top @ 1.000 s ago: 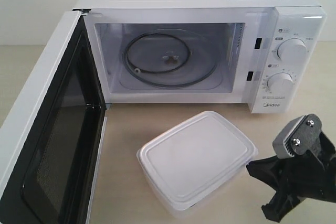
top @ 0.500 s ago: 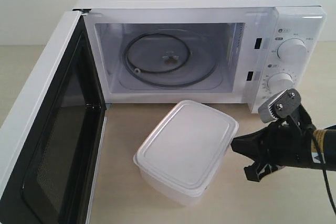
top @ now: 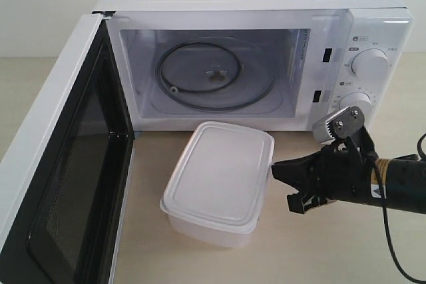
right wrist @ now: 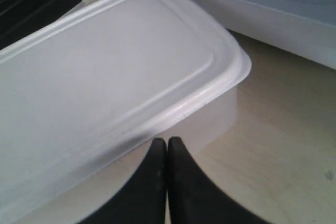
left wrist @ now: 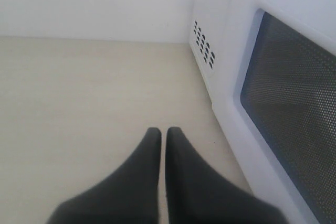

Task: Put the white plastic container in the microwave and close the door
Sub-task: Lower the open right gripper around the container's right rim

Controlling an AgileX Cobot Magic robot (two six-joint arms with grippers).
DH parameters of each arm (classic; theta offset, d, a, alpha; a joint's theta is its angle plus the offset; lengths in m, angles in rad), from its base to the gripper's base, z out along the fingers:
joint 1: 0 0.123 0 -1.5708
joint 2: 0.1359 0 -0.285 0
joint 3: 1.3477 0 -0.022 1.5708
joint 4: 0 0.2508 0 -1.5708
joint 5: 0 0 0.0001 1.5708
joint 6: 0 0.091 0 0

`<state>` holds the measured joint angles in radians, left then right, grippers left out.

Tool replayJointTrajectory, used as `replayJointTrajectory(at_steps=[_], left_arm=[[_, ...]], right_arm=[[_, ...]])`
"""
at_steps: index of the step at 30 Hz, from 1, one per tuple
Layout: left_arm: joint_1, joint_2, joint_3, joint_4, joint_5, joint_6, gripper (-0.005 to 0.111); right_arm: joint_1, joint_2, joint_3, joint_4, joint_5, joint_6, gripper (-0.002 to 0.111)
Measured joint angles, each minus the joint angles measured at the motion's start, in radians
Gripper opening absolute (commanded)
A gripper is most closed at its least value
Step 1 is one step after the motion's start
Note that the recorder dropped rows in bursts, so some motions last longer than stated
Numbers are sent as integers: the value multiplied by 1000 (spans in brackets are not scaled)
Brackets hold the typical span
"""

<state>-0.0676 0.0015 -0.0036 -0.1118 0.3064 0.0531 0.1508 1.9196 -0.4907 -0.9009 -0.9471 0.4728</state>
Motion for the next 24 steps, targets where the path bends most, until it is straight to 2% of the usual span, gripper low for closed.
replayJointTrajectory(at_steps=[8,13,18,24], left_arm=[[0,0,0,0,0,0,4],[0,0,0,0,0,0,4],[0,0,0,0,0,0,4],[0,0,0,0,0,0,4]], right_arm=[[0,-25,-4,16,60,93,0],[0,-165,8,-5,148,130,0],[0,-346,110,6,148,226,0],[0,-410,231,-10,57,408,0]])
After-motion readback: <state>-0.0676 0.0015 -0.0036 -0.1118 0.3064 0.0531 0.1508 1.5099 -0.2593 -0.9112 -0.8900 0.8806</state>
